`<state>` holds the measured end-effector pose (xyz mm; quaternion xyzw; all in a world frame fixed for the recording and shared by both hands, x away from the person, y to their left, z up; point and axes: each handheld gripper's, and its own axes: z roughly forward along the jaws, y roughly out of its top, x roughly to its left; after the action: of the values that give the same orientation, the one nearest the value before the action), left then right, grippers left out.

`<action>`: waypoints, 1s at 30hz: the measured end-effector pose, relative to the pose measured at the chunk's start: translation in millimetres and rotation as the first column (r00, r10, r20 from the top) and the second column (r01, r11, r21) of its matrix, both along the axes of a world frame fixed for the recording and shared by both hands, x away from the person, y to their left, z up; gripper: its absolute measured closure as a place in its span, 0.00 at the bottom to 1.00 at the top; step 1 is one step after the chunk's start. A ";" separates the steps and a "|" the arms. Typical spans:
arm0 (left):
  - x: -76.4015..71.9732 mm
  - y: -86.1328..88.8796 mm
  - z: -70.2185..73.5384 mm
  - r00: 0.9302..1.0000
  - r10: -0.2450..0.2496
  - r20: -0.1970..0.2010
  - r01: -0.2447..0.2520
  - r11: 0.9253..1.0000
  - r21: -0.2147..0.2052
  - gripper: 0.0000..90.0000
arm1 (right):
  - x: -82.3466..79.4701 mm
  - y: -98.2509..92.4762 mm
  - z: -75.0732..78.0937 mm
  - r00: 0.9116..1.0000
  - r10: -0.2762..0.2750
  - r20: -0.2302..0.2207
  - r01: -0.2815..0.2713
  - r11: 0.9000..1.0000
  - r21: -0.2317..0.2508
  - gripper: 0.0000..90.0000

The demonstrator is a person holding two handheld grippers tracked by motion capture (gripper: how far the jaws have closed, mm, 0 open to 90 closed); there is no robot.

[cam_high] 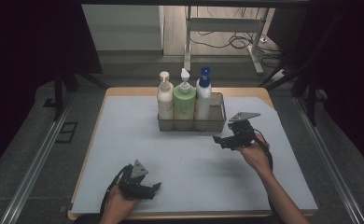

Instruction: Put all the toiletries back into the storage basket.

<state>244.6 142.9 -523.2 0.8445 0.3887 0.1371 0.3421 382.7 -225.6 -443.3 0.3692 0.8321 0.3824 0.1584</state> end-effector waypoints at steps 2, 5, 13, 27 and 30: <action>0.0 0.0 0.0 1.000 0.000 0.000 0.000 1.000 0.000 0.14 | -3.2 -2.1 -0.7 1.000 0.002 0.001 -0.002 1.000 0.001 0.15; 0.0 0.0 0.0 1.000 0.000 0.000 0.000 1.000 0.000 0.14 | -7.5 -4.8 -1.5 1.000 0.006 -0.001 -0.006 1.000 0.003 0.14; -0.1 0.0 0.0 1.000 0.001 0.001 -0.001 1.000 0.000 0.14 | -18.9 -10.5 -4.1 1.000 0.023 -0.006 -0.024 1.000 -0.003 0.08; -0.1 0.0 -0.1 1.000 0.001 0.001 -0.001 1.000 -0.001 0.14 | -40.4 -26.1 -7.5 1.000 0.020 -0.010 -0.021 0.999 -0.035 0.00; -0.1 0.0 -0.2 1.000 0.001 0.002 -0.001 1.000 -0.002 0.14 | -45.5 -31.3 -7.2 1.000 0.014 -0.013 -0.014 0.999 -0.038 0.00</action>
<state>244.5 142.8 -523.4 0.8439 0.3889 0.1377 0.3430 337.2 -256.8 -450.5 0.3628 0.8428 0.3652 0.1574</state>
